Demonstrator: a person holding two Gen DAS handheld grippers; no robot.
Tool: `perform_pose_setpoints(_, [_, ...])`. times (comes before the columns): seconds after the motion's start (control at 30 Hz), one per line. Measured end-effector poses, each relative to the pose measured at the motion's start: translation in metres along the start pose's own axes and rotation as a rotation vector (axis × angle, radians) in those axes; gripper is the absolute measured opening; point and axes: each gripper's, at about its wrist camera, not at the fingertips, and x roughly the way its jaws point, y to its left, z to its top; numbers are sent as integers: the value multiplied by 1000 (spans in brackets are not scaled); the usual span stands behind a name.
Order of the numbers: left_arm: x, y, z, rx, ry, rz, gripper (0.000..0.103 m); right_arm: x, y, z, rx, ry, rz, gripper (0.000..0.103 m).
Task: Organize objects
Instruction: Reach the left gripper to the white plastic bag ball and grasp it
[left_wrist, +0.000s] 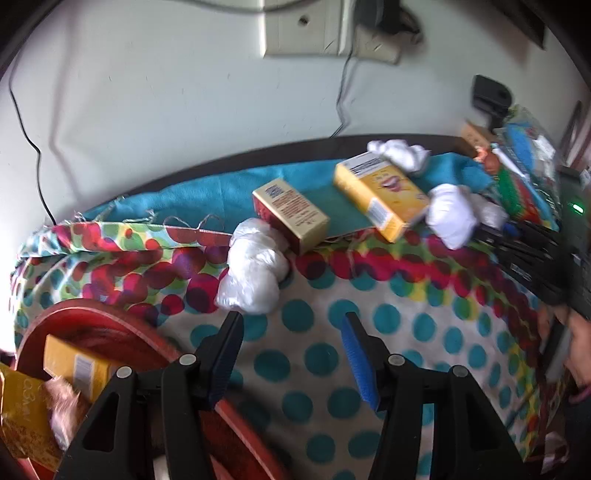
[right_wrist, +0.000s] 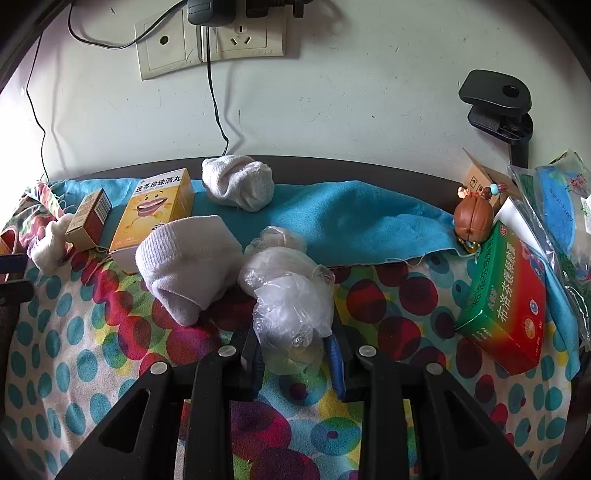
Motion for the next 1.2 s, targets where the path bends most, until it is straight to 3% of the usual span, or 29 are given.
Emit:
perform_pose_setpoints(0.23, [36, 10, 15, -45, 74, 46, 56, 1, 2, 0, 1, 0, 4, 28])
perform_pose_setpoints(0.5, [32, 21, 19, -113, 14, -9, 57, 1, 3, 0, 2, 0, 4, 28])
perform_pose_setpoints(0.77, [36, 28, 29, -142, 46, -27, 57, 1, 5, -1, 0, 0, 3, 28])
perform_pose_setpoints(1.03, [38, 35, 36, -223, 7, -64, 56, 2, 1, -1, -1, 0, 3, 28])
perform_pose_setpoints(1.1, [37, 39, 35, -250, -9, -75, 44, 2, 1, -1, -1, 0, 3, 28])
perform_pose_setpoints(1.13, [38, 41, 34, -257, 2, -79, 23, 2, 1, -1, -1, 0, 3, 28])
perform_pose_setpoints(1.2, [41, 44, 32, -276, 24, -93, 18, 2, 1, -1, -2, 0, 3, 28])
